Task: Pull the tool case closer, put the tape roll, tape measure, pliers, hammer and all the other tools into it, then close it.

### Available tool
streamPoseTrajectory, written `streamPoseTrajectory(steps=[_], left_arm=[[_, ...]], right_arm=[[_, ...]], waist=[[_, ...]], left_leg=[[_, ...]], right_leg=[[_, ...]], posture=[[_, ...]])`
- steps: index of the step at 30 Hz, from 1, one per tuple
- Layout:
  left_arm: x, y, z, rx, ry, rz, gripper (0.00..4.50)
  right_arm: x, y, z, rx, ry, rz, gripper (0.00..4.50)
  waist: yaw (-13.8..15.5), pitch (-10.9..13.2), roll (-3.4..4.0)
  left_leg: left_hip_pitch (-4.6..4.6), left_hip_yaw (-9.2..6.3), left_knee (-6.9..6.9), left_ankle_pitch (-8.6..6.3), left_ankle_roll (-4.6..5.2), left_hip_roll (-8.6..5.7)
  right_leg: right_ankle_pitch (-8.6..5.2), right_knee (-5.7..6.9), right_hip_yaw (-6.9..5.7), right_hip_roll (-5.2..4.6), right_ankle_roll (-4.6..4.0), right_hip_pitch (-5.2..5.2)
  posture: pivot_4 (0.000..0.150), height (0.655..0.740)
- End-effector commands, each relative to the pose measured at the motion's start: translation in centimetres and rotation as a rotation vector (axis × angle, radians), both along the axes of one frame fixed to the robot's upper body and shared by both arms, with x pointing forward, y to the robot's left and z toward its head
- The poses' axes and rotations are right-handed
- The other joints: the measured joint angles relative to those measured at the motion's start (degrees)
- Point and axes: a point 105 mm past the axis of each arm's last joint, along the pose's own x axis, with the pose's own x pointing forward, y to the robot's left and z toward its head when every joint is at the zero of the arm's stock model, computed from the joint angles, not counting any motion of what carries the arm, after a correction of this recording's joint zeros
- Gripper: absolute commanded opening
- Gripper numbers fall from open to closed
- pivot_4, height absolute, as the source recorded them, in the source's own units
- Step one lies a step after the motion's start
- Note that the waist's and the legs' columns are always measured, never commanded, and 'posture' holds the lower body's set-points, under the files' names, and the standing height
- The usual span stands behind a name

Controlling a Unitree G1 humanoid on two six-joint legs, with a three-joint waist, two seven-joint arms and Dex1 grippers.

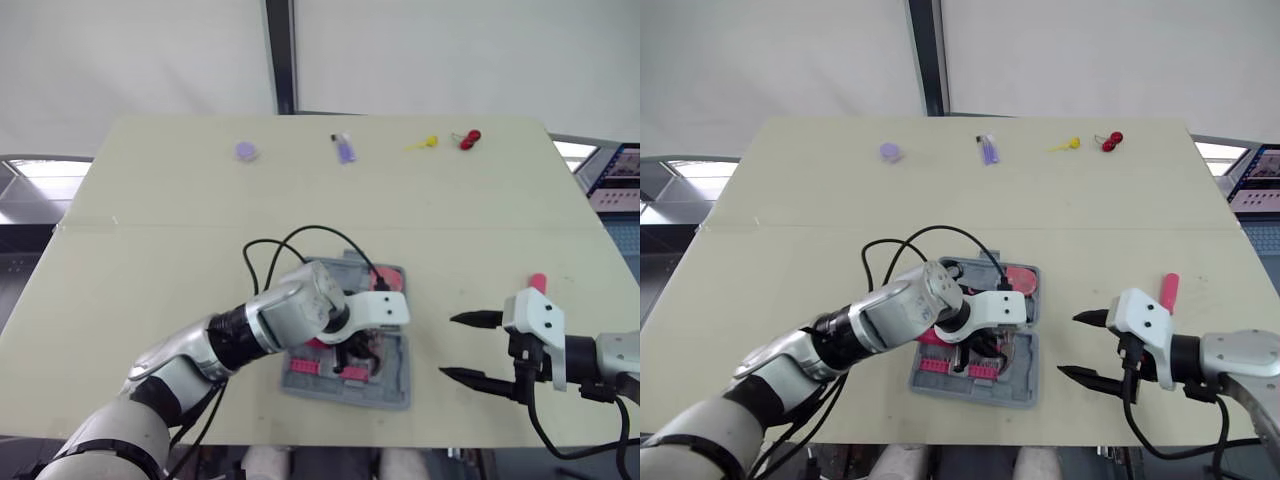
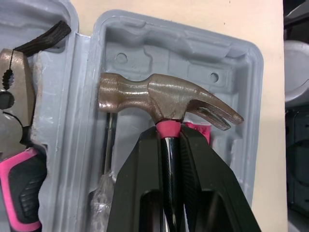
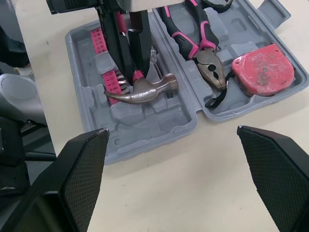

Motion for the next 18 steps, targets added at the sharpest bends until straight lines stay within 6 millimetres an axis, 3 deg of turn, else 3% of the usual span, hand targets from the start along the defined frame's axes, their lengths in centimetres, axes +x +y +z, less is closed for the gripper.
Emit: streamPoseTrajectory(steps=[1, 18], left_arm=[[-0.1, -1.0, 0.9, -0.022, -0.039, -0.027, 0.06], [-0.2, -3.1, 0.5, -0.057, -0.033, -0.034, 0.06]], right_arm=[[-0.3, 0.0, 0.4, -0.023, -0.013, 0.026, 4.50], [-0.5, -0.3, 0.5, -0.028, 0.006, 0.021, 4.50]], waist=[[0.2, 0.0, 0.00], [0.3, 0.0, 0.01]], left_leg=[[0.00, 0.00, 0.01, 0.00, 0.00, 0.00], [-0.01, 0.00, 0.06, 0.00, 0.00, -0.01]], right_leg=[[0.00, 0.01, 0.00, 0.00, 0.00, 0.00], [0.02, 0.02, 0.01, 0.00, -0.01, 0.01]], posture=[[0.150, 0.7400], [0.150, 0.7400]])
